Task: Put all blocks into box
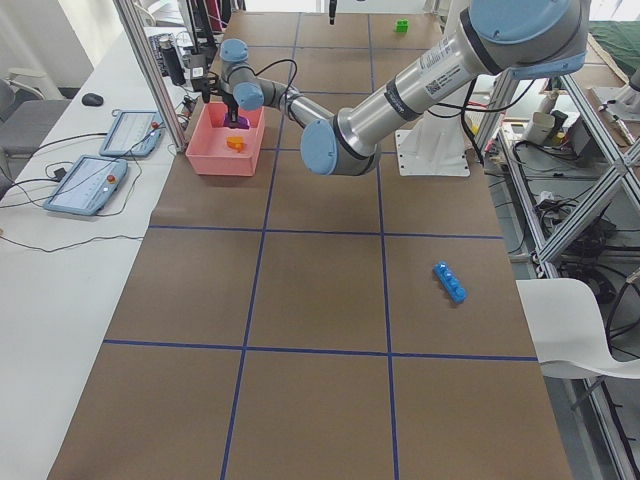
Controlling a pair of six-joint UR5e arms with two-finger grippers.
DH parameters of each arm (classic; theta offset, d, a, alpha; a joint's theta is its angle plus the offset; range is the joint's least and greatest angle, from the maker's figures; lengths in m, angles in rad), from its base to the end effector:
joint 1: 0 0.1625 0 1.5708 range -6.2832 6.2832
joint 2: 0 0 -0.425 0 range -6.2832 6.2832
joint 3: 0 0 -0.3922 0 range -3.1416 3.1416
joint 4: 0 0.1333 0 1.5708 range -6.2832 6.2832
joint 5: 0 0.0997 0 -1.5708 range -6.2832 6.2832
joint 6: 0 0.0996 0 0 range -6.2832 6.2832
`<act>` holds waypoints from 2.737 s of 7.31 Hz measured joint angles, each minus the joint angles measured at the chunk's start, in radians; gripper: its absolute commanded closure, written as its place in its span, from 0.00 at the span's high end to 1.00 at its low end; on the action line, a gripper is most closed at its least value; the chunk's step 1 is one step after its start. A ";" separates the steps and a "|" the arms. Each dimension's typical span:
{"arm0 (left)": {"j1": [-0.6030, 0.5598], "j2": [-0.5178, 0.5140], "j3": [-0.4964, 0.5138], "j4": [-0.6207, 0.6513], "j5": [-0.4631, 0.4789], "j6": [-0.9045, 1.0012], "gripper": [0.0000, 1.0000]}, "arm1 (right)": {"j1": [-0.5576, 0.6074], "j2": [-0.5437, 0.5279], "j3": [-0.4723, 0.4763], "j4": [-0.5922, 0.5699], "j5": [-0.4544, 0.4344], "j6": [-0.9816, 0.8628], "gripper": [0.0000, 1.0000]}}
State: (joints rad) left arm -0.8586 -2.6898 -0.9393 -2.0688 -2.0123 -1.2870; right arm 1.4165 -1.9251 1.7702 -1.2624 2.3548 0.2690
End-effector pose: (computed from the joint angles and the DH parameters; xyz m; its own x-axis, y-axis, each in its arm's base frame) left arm 0.4927 -0.7095 0.1310 0.4730 -0.1605 -0.8663 0.3324 0.9431 0.0068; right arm 0.0085 -0.3549 0.6761 0.6989 0.0518 0.7134 -0.0351 0.9987 -0.0381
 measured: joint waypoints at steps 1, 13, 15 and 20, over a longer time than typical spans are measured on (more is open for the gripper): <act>0.000 -0.005 0.005 -0.012 0.008 -0.003 1.00 | 0.004 -0.069 0.000 0.010 0.000 -0.063 1.00; 0.007 0.030 -0.237 0.218 -0.096 -0.053 1.00 | 0.177 -0.341 -0.417 0.329 -0.089 -0.536 0.00; 0.008 0.172 -0.371 0.219 -0.101 -0.047 0.99 | 0.177 -0.340 -0.435 0.336 -0.068 -0.532 0.00; 0.012 0.775 -0.998 0.383 -0.101 0.268 0.99 | 0.147 -0.192 -0.226 0.307 0.097 -0.156 0.00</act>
State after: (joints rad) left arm -0.8462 -1.9147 -1.9374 -1.6857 -2.1131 -1.0194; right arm 1.5633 -2.1175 1.5444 -0.9551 2.4522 0.1130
